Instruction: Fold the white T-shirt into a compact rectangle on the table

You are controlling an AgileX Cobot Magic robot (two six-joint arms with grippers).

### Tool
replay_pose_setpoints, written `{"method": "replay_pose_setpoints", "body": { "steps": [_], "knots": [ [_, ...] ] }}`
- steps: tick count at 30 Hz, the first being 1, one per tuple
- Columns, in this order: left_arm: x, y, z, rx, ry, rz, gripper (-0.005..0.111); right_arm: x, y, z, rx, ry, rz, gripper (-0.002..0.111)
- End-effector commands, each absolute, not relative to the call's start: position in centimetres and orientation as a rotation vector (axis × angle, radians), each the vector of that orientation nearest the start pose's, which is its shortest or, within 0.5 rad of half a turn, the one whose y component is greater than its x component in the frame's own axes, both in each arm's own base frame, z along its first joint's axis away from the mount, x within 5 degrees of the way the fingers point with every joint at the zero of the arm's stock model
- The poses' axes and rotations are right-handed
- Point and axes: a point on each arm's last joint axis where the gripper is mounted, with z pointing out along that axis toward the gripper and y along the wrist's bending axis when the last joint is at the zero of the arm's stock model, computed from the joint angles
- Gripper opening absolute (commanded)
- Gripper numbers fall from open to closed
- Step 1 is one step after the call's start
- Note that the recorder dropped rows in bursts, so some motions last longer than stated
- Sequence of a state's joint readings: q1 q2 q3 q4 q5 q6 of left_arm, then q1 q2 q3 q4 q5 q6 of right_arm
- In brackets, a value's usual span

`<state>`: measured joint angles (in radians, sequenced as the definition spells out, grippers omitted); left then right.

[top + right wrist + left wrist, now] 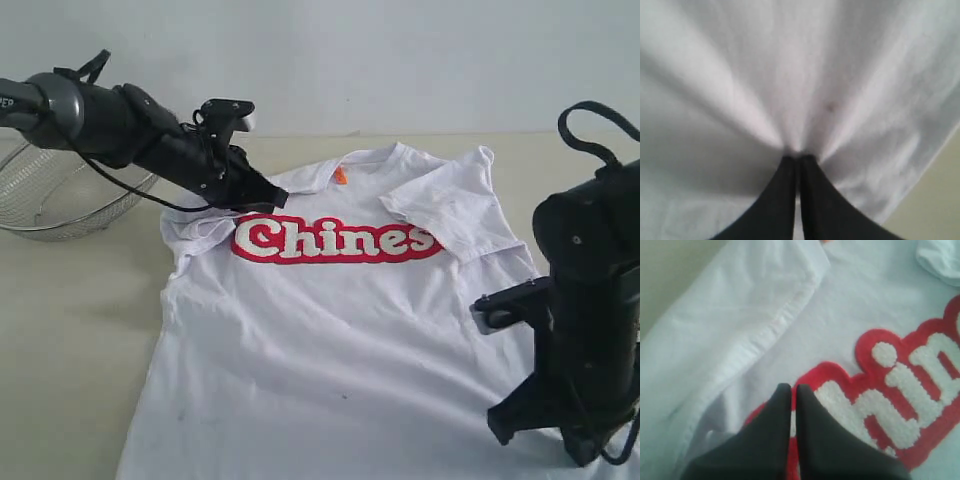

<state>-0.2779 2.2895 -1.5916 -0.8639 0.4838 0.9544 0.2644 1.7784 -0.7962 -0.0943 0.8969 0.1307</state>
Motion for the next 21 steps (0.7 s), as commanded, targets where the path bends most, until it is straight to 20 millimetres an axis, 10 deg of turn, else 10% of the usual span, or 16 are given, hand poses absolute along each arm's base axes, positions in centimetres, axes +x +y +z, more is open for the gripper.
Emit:
{"method": "replay_pose_setpoints", "body": {
  "steps": [1,11,21],
  "knots": [
    [45.7,-16.5,15.6,0.7,2.323,-0.53,0.005,24.5,5.4,15.8,-0.338,3.151,-0.22,0.0],
    [43.5,-12.5,23.4,0.598,2.405,-0.442,0.005,28.4,6.5,23.2,-0.41,2.569,-0.078,0.0],
    [38.9,-7.3,20.6,0.587,2.56,-0.427,0.005,35.9,5.7,19.6,-0.406,2.661,-0.111,0.0]
  ]
}}
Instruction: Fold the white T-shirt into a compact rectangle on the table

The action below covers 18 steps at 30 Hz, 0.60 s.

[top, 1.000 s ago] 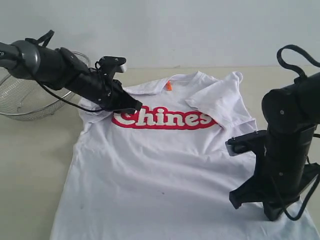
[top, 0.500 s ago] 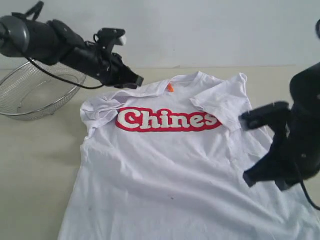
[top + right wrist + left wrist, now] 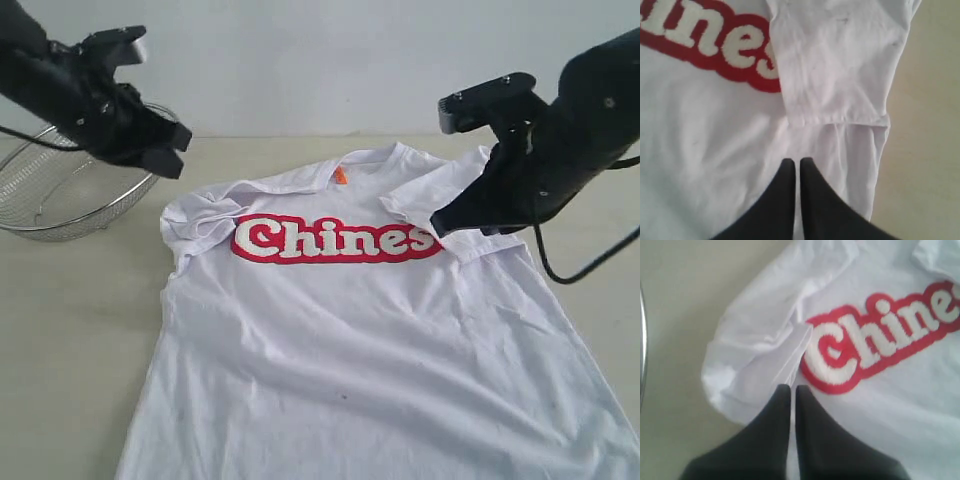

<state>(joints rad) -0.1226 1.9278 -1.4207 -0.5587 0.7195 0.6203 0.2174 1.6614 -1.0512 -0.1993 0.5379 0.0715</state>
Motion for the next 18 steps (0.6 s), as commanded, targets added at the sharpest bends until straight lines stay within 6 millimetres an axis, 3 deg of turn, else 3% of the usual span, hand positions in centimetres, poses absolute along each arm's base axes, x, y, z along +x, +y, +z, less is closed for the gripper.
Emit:
{"method": "replay_pose_setpoints", "body": {
  "steps": [1,5,10,13,18],
  "knots": [
    [38.6,-7.3,20.1,0.61,2.564,-0.426,0.005,36.7,5.6,19.0,-0.423,2.684,-0.101,0.0],
    [38.6,-8.1,18.9,0.584,2.523,-0.497,0.005,39.5,6.0,16.7,-0.488,2.733,-0.059,0.0],
    [39.2,-8.8,17.4,0.66,2.492,-0.441,0.007,41.7,6.7,15.6,-0.526,2.8,-0.011,0.0],
    [39.6,-8.9,16.6,0.646,2.49,-0.412,0.023,42.3,6.8,15.3,-0.541,2.82,-0.012,0.0],
    [40.4,-9.2,15.7,0.625,2.482,-0.39,0.066,42.9,6.9,15.8,-0.561,2.788,-0.017,0.0]
  ]
}}
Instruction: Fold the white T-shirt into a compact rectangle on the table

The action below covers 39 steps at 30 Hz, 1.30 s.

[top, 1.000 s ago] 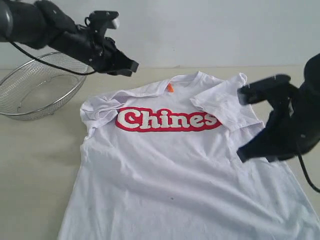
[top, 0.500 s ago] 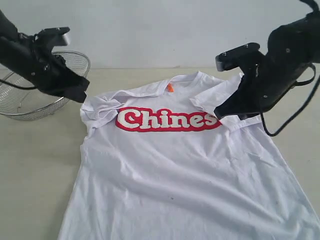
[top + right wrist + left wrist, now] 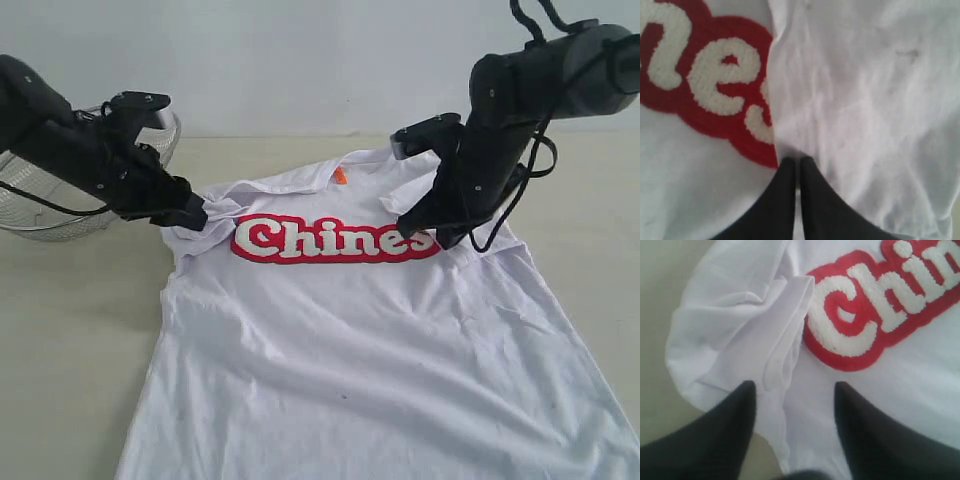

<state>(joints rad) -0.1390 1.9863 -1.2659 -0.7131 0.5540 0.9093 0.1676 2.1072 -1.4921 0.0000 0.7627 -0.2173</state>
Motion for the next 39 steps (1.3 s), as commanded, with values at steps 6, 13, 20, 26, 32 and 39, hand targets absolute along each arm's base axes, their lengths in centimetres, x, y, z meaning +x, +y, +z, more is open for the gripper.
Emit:
{"method": "replay_pose_setpoints", "body": {
  "steps": [6,13,20,26,32,39],
  "knots": [
    [41.4,-10.7,14.7,0.631,2.459,-0.374,0.06,42.9,7.0,16.0,-0.559,2.788,0.001,0.0],
    [41.7,-10.8,14.3,0.715,2.435,-0.287,0.046,42.8,7.0,15.9,-0.565,2.801,0.002,0.0],
    [42.0,-10.6,12.6,0.712,2.452,-0.252,0.047,42.7,7.0,15.9,-0.567,2.809,0.002,0.0],
    [42.3,-10.4,12.3,0.683,2.443,-0.229,0.047,42.6,7.0,15.9,-0.583,2.822,0.002,0.0],
    [42.3,-10.4,13.3,0.682,2.422,-0.228,0.047,42.6,7.0,15.9,-0.587,2.821,0.001,0.0],
    [42.4,-10.2,13.8,0.684,2.403,-0.21,0.047,42.4,6.9,15.8,-0.596,2.842,0.002,0.0]
  ]
}}
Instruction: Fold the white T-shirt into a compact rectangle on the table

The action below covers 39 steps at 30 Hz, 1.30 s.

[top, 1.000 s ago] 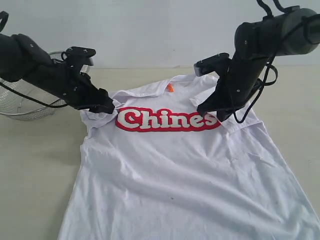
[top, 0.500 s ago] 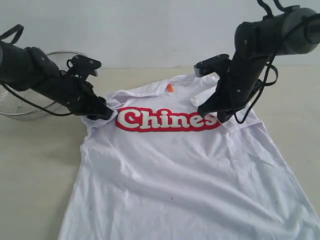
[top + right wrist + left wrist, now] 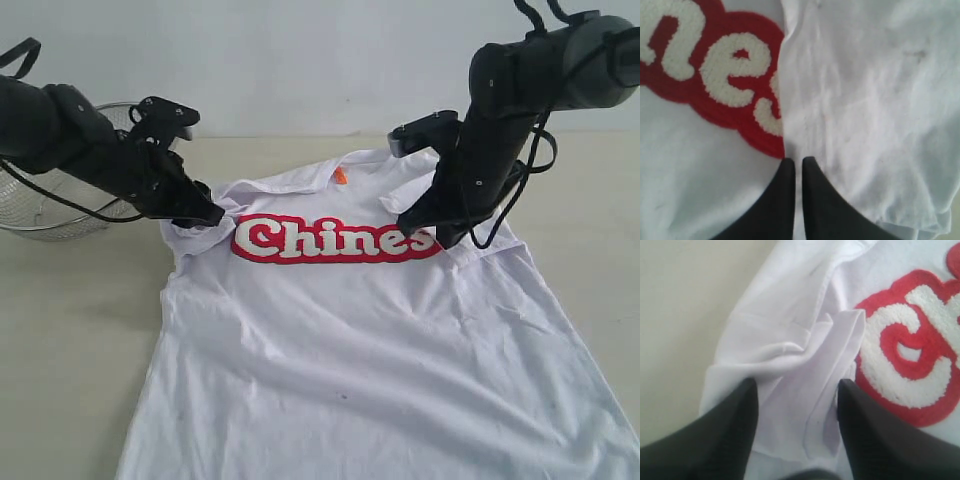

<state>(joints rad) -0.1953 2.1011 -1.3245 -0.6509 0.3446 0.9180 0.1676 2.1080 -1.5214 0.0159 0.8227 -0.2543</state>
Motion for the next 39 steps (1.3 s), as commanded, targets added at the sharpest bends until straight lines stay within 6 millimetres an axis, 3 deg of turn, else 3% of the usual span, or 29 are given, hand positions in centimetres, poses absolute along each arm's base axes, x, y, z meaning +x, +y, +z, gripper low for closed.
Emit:
{"method": "replay_pose_setpoints", "body": {
  "steps": [1,8,15,18,21,23,28,34,39],
  "knots": [
    [42.4,-10.2,13.8,0.686,2.403,-0.209,0.047,42.4,6.9,15.8,-0.598,2.842,-0.001,0.0],
    [42.6,-9.9,13.7,0.688,2.394,-0.175,0.047,42.4,6.9,15.8,-0.598,2.839,-0.001,0.0],
    [42.5,-9.9,12.0,0.658,2.456,-0.21,0.045,42.5,6.9,15.9,-0.597,2.836,-0.001,0.0],
    [42.5,-9.9,12.1,0.656,2.454,-0.207,0.035,42.5,6.9,15.9,-0.597,2.836,-0.001,0.0],
    [42.7,-9.9,12.3,0.65,2.44,-0.198,0.01,42.5,6.9,15.9,-0.597,2.836,-0.001,0.0],
    [42.9,-10.1,12.7,0.655,2.436,-0.211,0.005,42.5,6.9,15.9,-0.597,2.836,-0.001,0.0],
    [42.8,-11.4,16.5,0.687,2.412,-0.35,0.005,42.6,7.0,15.9,-0.593,2.818,-0.003,0.0],
    [42.2,-13.2,18.0,0.772,2.391,-0.444,0.005,42.7,7.0,15.9,-0.591,2.81,-0.004,0.0],
    [41.5,-14.5,21.0,0.876,2.36,-0.643,0.005,42.8,7.0,15.9,-0.59,2.802,-0.004,0.0]
  ]
}}
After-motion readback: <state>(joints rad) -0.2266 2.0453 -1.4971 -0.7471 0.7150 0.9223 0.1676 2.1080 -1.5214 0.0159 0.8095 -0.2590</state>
